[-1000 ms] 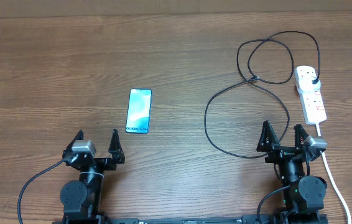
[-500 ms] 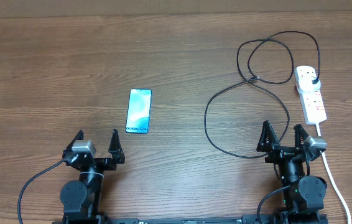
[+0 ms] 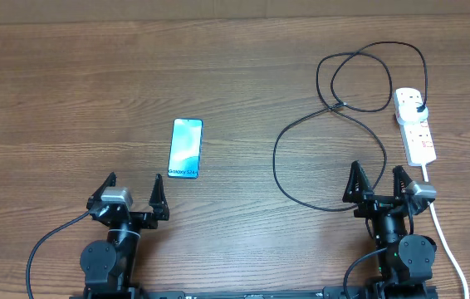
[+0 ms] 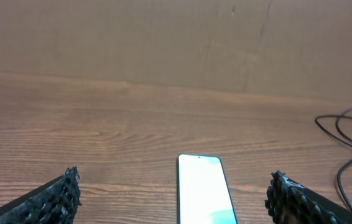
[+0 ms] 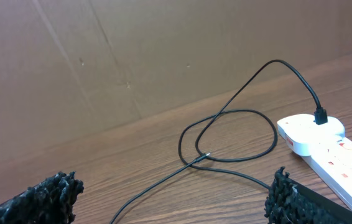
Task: Plug charger to phone and switch on socket
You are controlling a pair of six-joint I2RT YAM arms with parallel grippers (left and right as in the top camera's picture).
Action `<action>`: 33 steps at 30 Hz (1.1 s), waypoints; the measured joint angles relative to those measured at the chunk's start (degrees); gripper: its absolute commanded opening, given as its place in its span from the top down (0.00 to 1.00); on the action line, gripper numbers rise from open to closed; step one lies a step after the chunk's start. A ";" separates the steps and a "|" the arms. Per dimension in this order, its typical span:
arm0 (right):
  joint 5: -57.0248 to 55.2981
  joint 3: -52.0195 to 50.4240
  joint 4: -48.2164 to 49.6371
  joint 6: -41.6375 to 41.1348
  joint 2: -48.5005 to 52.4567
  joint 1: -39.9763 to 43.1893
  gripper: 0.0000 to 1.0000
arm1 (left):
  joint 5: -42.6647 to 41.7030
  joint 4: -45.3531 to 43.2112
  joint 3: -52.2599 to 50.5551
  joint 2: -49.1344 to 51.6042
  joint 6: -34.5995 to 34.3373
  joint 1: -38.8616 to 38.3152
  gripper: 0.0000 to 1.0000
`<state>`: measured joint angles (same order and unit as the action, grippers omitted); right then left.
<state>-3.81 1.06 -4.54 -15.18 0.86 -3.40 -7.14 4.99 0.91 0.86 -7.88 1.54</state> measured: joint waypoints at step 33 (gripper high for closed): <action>0.00 -0.02 -0.04 0.02 0.00 -0.02 0.00 | -8.00 31.30 50.47 39.93 1.05 -0.04 0.00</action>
<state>-3.81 1.04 -4.58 -15.16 0.86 -3.42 -15.14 36.29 51.37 40.80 -6.83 1.50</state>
